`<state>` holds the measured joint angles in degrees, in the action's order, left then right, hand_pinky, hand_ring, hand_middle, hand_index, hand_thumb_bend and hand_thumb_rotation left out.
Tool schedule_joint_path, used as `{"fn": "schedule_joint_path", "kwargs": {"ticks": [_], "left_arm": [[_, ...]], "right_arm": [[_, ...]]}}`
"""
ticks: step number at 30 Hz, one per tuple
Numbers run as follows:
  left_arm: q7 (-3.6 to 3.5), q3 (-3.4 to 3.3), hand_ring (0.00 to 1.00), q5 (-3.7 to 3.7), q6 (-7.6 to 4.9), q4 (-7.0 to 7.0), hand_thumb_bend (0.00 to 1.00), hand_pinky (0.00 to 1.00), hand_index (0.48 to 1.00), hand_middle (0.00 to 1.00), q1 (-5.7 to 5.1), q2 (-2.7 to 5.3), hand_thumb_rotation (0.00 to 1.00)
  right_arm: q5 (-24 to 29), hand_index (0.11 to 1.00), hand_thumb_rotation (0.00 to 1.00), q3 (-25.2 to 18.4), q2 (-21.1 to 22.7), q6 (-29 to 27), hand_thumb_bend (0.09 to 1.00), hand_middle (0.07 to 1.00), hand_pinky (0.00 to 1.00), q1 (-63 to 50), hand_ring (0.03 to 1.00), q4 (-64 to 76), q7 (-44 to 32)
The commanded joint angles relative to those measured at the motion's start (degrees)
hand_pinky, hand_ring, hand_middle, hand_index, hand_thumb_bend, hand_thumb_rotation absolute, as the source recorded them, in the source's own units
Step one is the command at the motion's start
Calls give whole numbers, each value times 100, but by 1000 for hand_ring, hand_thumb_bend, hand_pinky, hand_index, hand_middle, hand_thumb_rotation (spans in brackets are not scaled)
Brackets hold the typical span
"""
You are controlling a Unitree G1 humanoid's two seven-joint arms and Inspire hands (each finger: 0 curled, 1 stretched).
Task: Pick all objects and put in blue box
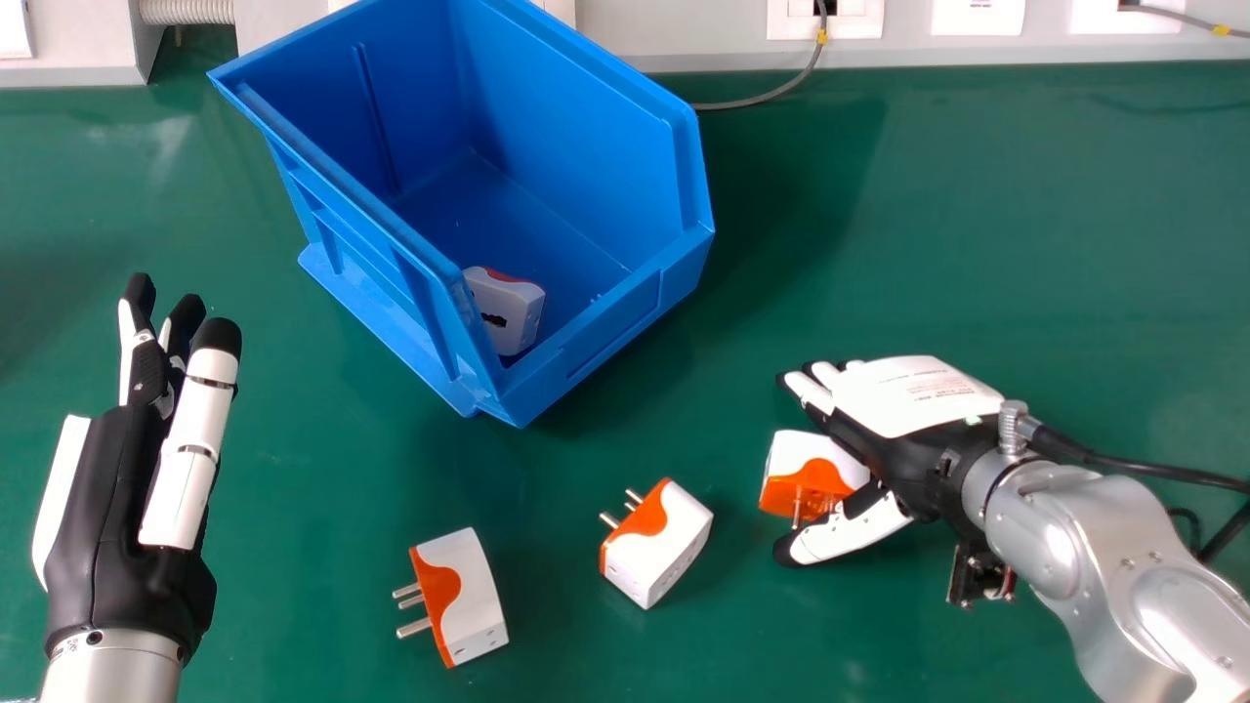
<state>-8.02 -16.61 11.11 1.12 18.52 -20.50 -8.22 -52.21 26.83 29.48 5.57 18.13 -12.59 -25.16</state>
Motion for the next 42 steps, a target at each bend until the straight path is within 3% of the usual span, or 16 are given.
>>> {"fn": "schedule_joint_path", "kwargs": {"ticks": [1,9,14,16,17,19,20,21,22,23,24,27,30,42], "left_arm": [[-6,-51,1000,-16,-12,169,418,976,1000,1000,-10,-85,797],[12,-63,1000,-37,7,233,418,973,1000,1000,-46,-81,800],[-2,-85,1000,-22,-1,205,417,971,1000,1000,-52,-94,801],[2,-92,1000,-14,9,203,417,970,1000,1000,-41,-93,801],[7,-93,1000,-12,21,219,416,970,1000,1000,-37,-90,801],[10,-91,1000,-10,36,241,416,970,1000,1000,-41,-82,801],[17,-84,1000,-13,50,260,414,970,1000,1000,-43,-75,801],[22,-80,1000,-16,68,282,414,970,1000,1000,-46,-73,801],[26,-77,1000,-17,82,298,413,969,1000,1000,-48,-71,801],[29,-74,1000,-16,97,315,413,969,1000,1000,-49,-69,801],[32,-70,1000,-13,113,336,412,969,1000,1000,-55,-67,801],[34,-72,1000,-5,143,354,412,969,1000,1000,-54,-65,801],[32,-75,1000,13,164,358,413,968,1000,1000,-44,-72,802],[42,-67,1000,10,285,426,430,969,1000,1000,-3,-74,811]], "right_arm": [[27,1000,603,101,92,3,508,1000,974,62,1000,-124,-260],[-6,988,599,290,196,-211,489,997,959,365,983,-315,-522],[-34,946,564,309,326,-639,471,963,902,398,939,-373,1],[26,908,535,239,292,-670,458,925,853,343,895,-370,236],[61,824,458,196,259,-653,464,848,770,303,813,-363,363],[98,824,458,159,215,-622,464,848,770,247,813,-366,554],[97,756,366,158,181,-580,475,774,687,237,730,-393,625],[113,756,366,152,158,-534,475,774,687,232,730,-396,630],[124,702,293,146,143,-501,485,706,605,229,649,-397,628],[134,702,293,148,137,-474,485,706,605,235,649,-386,591],[131,660,234,160,139,-471,491,655,538,243,599,-383,587],[145,660,234,183,162,-502,491,655,538,249,599,-386,598],[212,593,149,172,179,-626,500,598,479,246,543,-446,702],[390,525,39,123,250,-836,506,523,408,295,454,-608,753]]}}
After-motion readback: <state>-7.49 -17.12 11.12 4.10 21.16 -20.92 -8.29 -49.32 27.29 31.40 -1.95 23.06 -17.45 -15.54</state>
